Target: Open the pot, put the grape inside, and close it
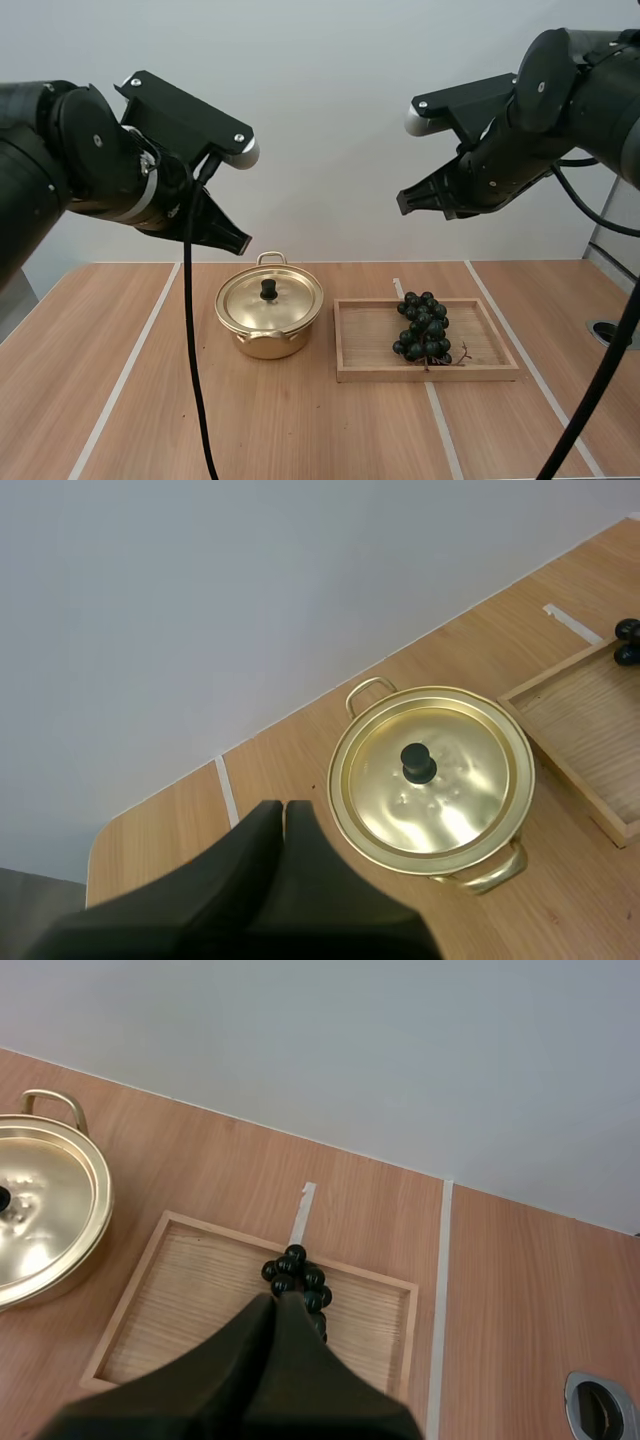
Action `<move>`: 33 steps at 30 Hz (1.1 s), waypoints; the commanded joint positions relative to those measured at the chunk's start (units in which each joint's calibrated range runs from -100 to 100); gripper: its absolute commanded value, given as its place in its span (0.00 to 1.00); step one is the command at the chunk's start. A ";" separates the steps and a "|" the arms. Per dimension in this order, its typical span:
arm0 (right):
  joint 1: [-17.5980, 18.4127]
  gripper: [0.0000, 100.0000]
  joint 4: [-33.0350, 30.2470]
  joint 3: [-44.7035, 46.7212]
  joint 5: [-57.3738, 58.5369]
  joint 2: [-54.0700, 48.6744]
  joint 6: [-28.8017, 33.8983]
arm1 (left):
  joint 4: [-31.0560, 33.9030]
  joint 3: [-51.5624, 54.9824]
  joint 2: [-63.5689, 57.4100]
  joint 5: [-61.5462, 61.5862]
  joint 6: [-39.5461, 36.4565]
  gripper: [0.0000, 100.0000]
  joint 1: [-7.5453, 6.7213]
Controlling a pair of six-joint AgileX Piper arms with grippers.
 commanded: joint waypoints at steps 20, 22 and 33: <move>0.03 1.00 7.33 -0.42 -3.89 -0.45 -9.77 | -9.82 -1.83 23.50 -6.37 10.60 1.00 -0.07; 0.03 1.00 7.33 -0.42 -3.74 -0.34 -9.74 | -11.41 -3.35 25.78 -5.81 10.69 1.00 -0.07; 0.03 1.00 7.44 -0.42 -4.04 -0.37 -9.74 | -16.46 -11.23 36.22 -0.37 12.08 1.00 -0.07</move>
